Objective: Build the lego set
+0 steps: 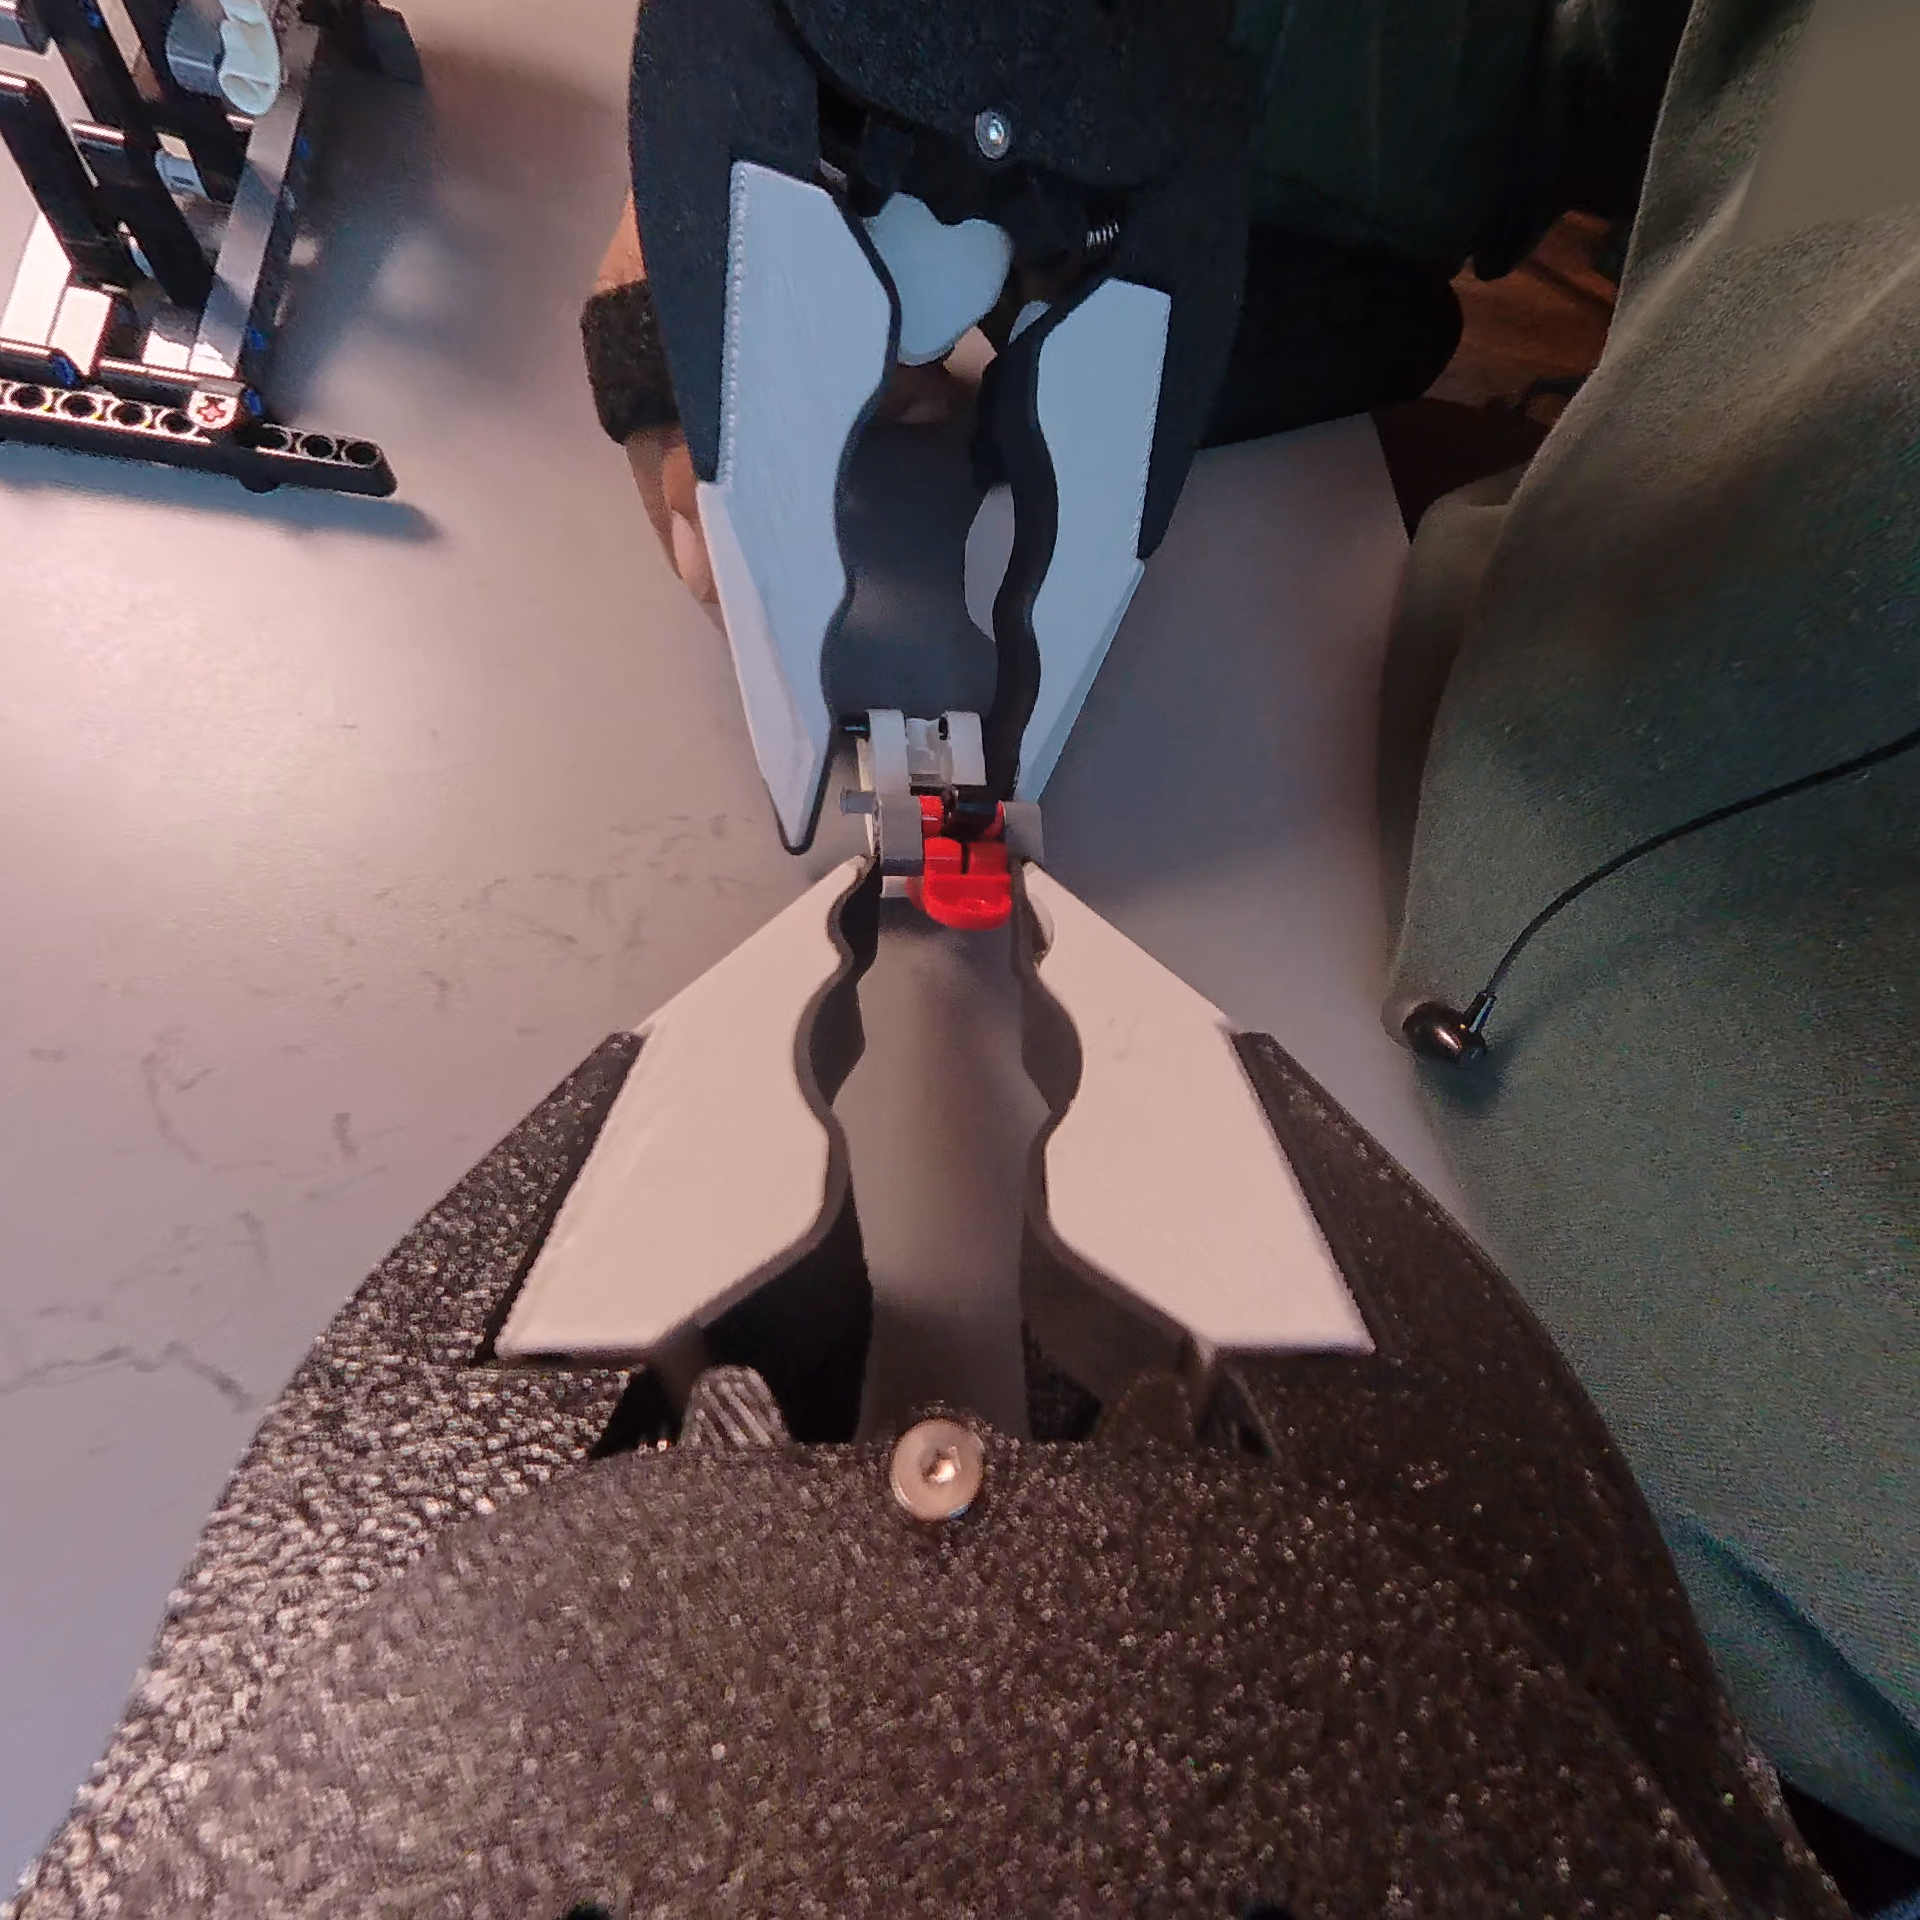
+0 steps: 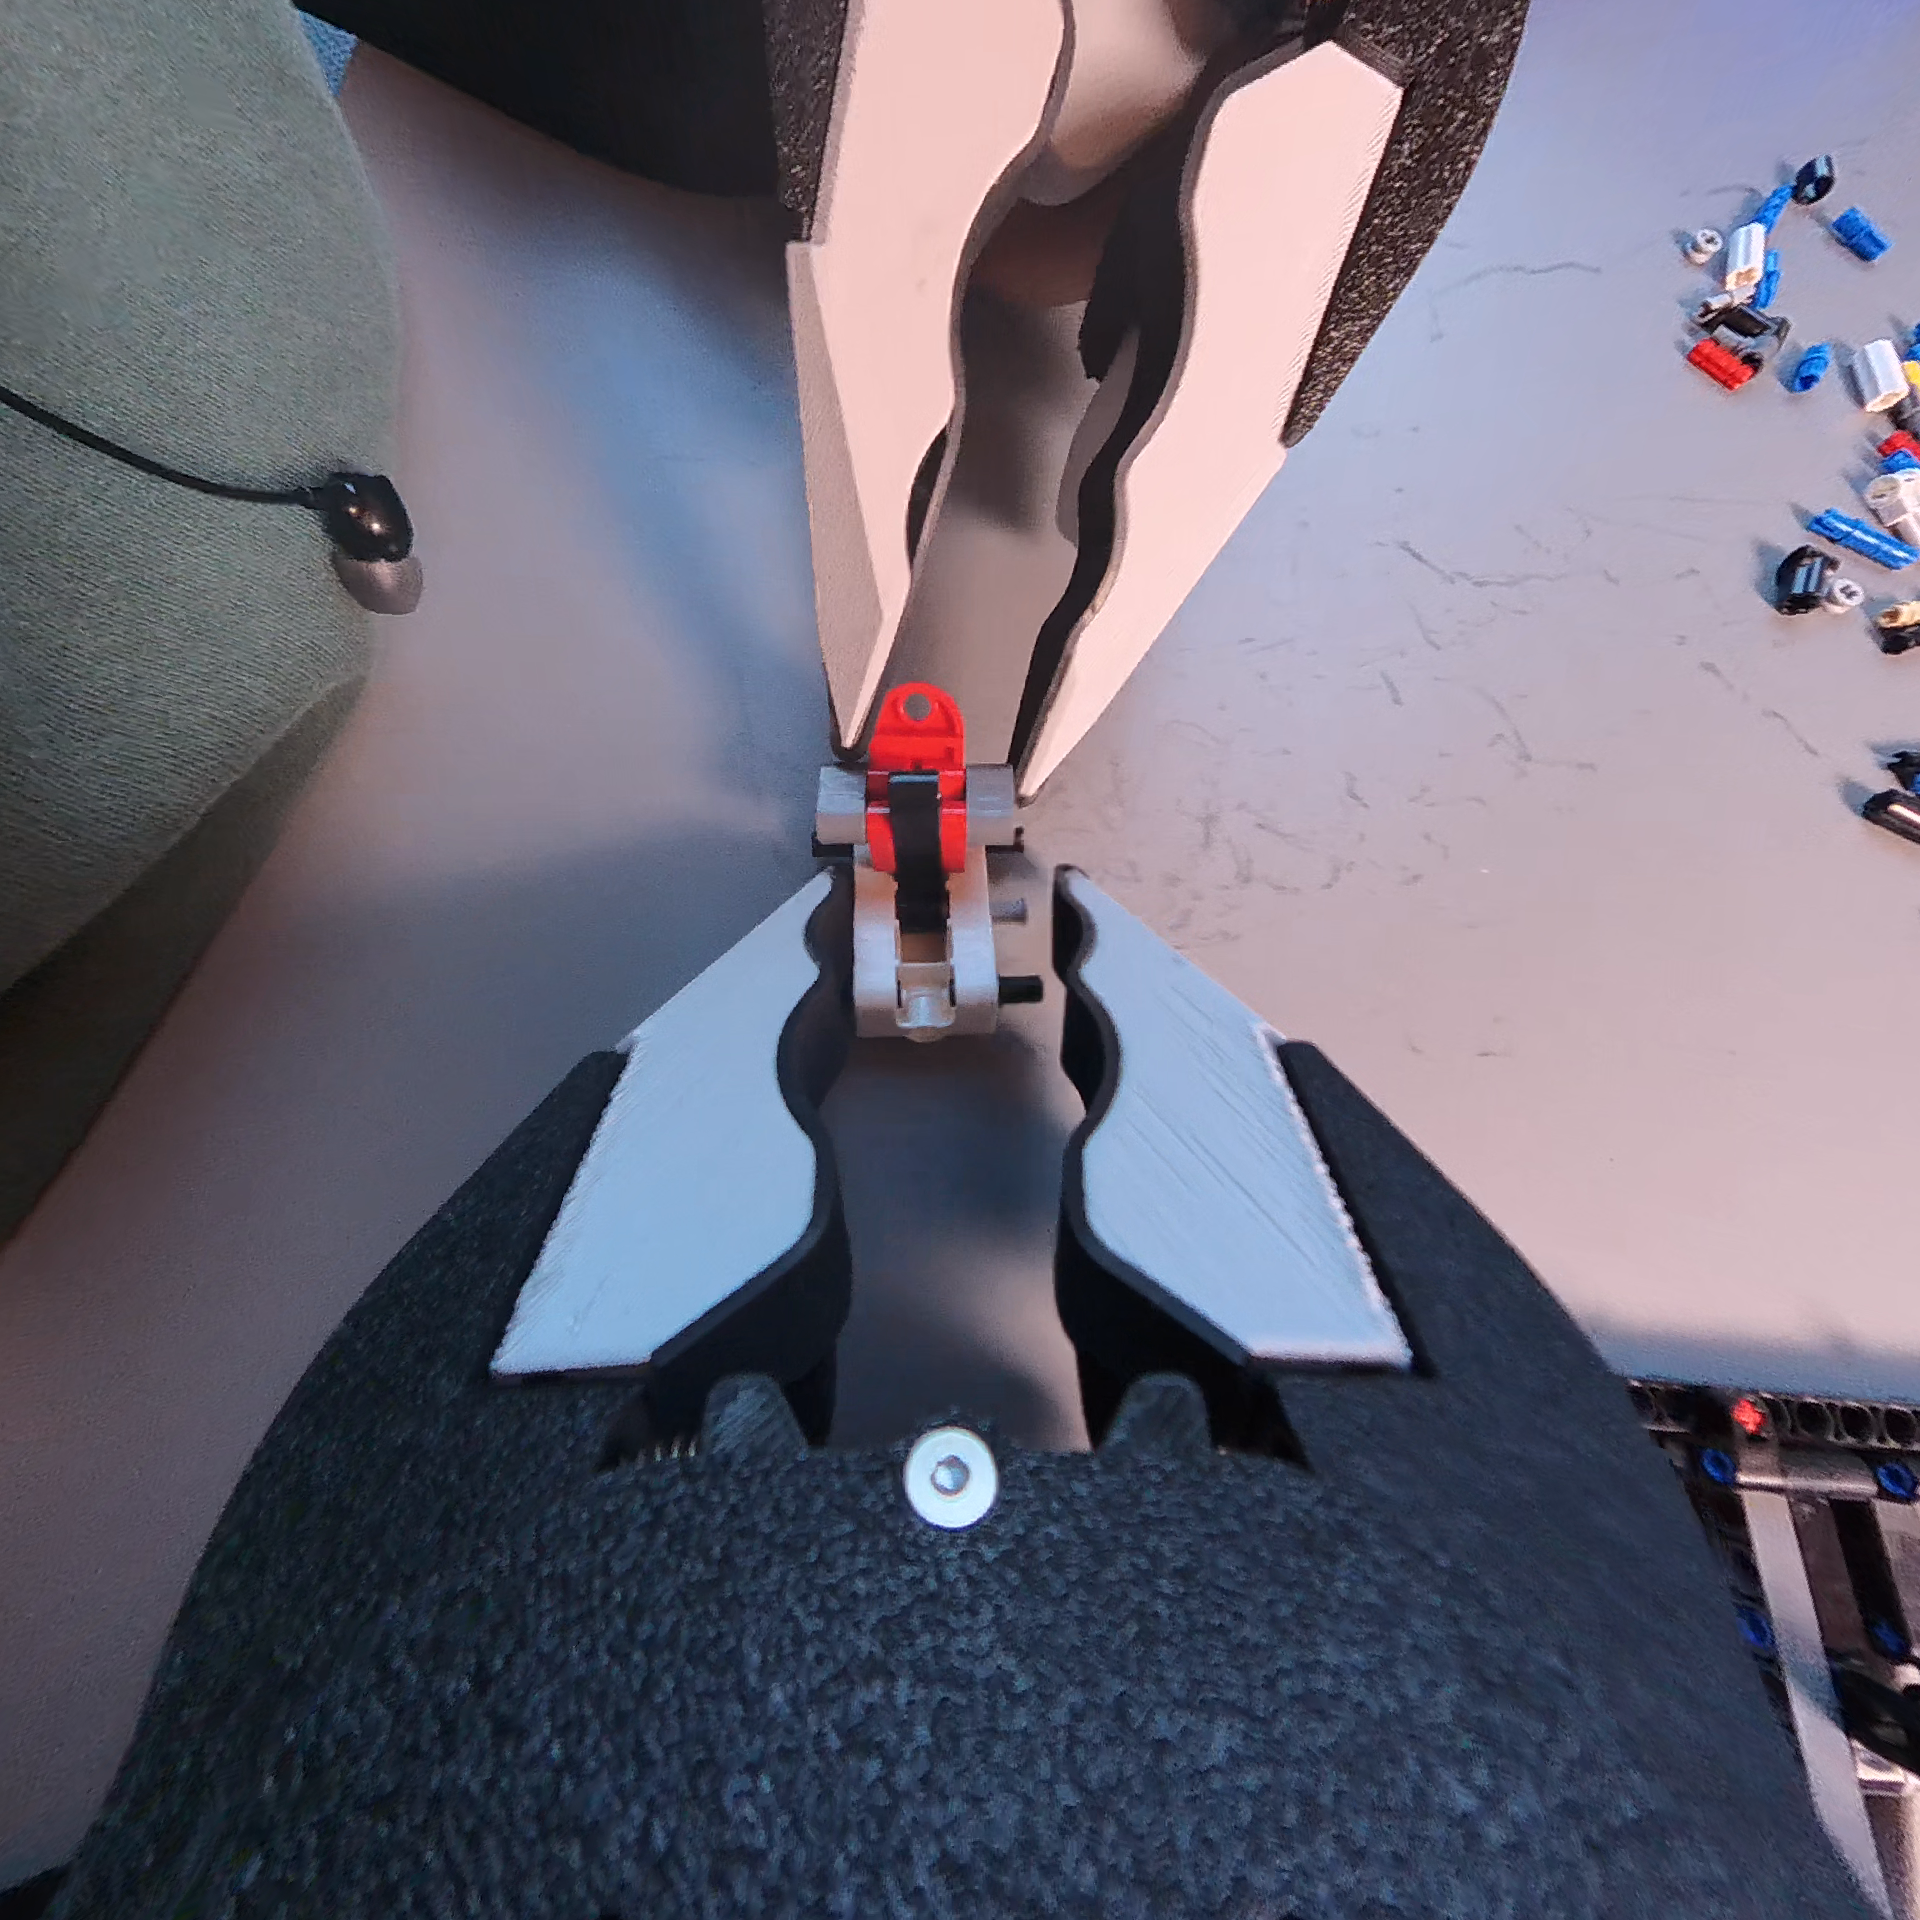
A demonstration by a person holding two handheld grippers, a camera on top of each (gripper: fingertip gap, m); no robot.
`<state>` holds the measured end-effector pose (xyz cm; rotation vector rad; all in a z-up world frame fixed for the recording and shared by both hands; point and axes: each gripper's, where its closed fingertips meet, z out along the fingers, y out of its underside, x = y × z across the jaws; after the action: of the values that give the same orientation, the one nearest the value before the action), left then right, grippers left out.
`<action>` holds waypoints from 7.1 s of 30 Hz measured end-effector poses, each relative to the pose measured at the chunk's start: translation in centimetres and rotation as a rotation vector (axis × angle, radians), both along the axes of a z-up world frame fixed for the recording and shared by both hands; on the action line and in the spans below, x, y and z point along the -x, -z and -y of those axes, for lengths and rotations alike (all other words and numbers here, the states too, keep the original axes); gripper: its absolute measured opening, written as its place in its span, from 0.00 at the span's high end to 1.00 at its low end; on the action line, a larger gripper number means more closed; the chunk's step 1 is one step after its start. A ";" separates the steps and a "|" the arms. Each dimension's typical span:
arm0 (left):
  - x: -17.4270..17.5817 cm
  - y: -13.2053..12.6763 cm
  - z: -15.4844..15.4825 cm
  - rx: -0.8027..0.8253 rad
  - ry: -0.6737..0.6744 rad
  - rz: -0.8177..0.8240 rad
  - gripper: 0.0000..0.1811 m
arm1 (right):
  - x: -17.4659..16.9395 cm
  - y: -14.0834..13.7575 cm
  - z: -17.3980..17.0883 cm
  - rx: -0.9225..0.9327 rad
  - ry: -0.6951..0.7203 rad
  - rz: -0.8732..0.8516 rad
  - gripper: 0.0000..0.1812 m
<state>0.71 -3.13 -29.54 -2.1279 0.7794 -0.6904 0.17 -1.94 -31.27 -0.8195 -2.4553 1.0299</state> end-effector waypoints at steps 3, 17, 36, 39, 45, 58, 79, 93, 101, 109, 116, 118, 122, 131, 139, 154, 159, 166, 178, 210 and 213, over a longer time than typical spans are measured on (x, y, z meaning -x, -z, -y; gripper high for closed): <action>0.2 0.1 0.0 0.017 -0.007 0.006 0.86 | -0.2 0.0 -0.1 0.009 -0.003 0.012 0.82; 0.2 0.4 0.3 0.020 0.000 -0.019 0.86 | -0.3 0.1 0.0 -0.004 -0.016 0.007 0.83; 1.0 -3.3 -0.7 -0.176 -0.055 0.046 0.74 | 1.2 -4.5 -0.6 0.679 0.171 0.295 0.83; 0.8 -3.8 -1.2 -0.280 -0.073 -0.053 0.75 | 1.2 -6.3 -0.1 0.898 0.161 0.393 0.83; 1.1 -5.1 -1.1 -0.382 -0.092 -0.083 0.93 | 0.9 -7.9 0.8 1.003 0.145 0.412 0.82; 1.2 -7.4 -0.5 -0.470 -0.103 0.066 0.96 | 0.9 -9.1 0.0 0.575 0.123 -0.077 0.83; 0.0 -0.1 0.2 -0.119 -0.027 -0.155 0.95 | -0.6 -0.7 0.5 0.095 0.049 0.066 0.91; -0.5 0.0 0.8 -0.086 0.012 -0.103 0.96 | -1.3 -0.5 1.1 0.083 0.013 0.090 0.91; -0.5 0.1 0.8 -0.064 0.001 -0.075 0.96 | -1.3 -0.5 1.2 0.080 0.005 0.130 0.92; -0.5 0.1 0.9 -0.064 -0.004 -0.098 0.96 | -1.3 -0.4 1.2 0.069 0.005 0.145 0.92; -0.4 -0.1 0.7 0.004 -0.021 -0.020 0.95 | -1.5 -0.5 1.1 0.065 0.012 0.096 0.88; -0.3 -0.8 0.4 0.044 -0.055 0.075 0.95 | -1.7 -1.3 0.8 0.046 0.008 0.054 0.83; 0.8 -2.8 -0.2 0.145 -0.126 0.302 0.95 | -1.4 -3.9 -0.3 0.046 0.065 -0.080 0.73; 1.1 -5.4 -1.5 0.354 -0.170 0.749 0.95 | 0.8 -6.7 -0.9 -0.173 0.098 -0.447 0.72; 0.9 -5.5 -1.6 0.387 -0.195 0.817 0.95 | 0.9 -5.6 -1.0 -0.290 0.066 -0.439 0.82; -0.1 -5.5 -1.3 -0.154 -0.078 0.177 0.76 | 0.3 -6.9 0.4 0.334 0.077 -0.155 0.84; -0.1 -5.7 -1.3 -0.151 -0.094 0.192 0.77 | 0.3 -7.1 0.4 0.405 0.088 -0.103 0.83; 0.1 -4.7 -1.6 -0.062 -0.133 0.253 0.77 | 0.5 -6.4 0.0 0.314 0.113 -0.143 0.81; -0.4 -4.2 -0.7 -0.071 -0.084 0.220 0.87 | -0.2 -5.3 -0.3 0.350 0.075 -0.059 0.83; 0.8 -10.6 -0.5 -0.558 -0.129 0.257 0.96 | 1.8 -12.1 -0.4 -0.504 0.135 -1.119 0.79; 0.6 -10.8 -0.2 -0.604 -0.100 0.256 0.96 | 1.5 -12.3 0.0 -0.491 0.126 -1.124 0.79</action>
<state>0.09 -2.93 -18.78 -1.4878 0.6347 -0.5696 -1.34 -1.92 -18.96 -0.1229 -1.5235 0.5355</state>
